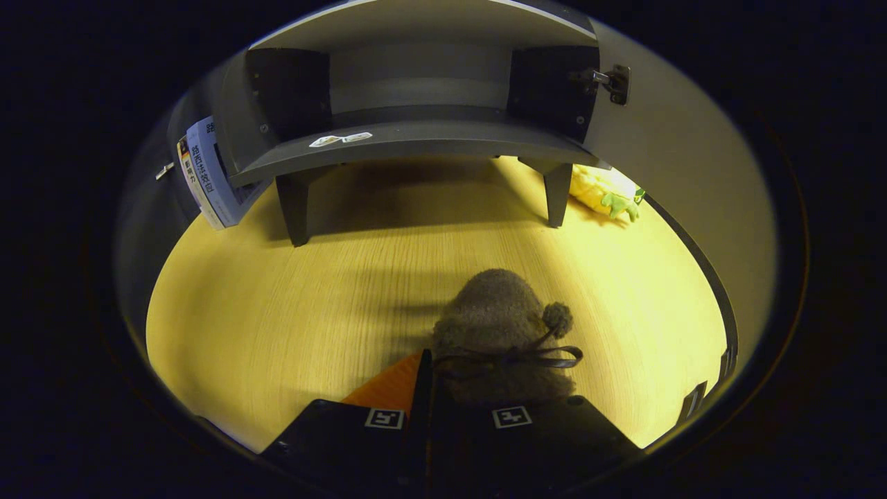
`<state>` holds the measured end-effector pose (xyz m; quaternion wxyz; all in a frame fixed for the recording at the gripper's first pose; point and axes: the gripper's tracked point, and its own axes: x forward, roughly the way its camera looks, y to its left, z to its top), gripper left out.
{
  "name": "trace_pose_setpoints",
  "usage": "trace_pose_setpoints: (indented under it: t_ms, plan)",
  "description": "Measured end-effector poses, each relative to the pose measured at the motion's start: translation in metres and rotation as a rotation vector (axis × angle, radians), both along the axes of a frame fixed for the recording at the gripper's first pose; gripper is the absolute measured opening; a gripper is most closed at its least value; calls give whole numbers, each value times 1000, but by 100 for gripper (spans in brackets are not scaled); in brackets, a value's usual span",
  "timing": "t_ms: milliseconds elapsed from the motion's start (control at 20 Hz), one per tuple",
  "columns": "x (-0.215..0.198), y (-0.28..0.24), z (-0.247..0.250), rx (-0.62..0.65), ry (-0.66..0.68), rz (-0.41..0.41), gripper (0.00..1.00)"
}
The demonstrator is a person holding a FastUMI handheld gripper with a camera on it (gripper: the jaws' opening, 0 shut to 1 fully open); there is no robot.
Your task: Open the shoe cabinet door, grab the shoes and put them into the shoe cabinet, then close the shoe cabinet door.
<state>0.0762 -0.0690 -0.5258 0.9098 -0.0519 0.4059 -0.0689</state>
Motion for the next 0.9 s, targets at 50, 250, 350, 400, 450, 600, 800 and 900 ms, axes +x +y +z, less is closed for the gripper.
trace_pose_setpoints:
  t_ms: [50, 250, 350, 400, 450, 600, 800, 900]
  plan:
    - [0, -6, -2, -28, 3, -9, 31]
    - [0, -4, 0, -5, 22, -9, 5]
    - [-1, -2, 2, 27, 46, -11, 5]
    - [-2, -1, 7, 48, 47, -20, 5]
    - [-1, -2, 15, 61, 42, -30, 5]
    - [3, 0, 52, 63, 6, -25, 5]
    - [10, 5, 107, 72, -58, -6, 5]
    - [13, 8, 135, 86, -95, -13, 5]
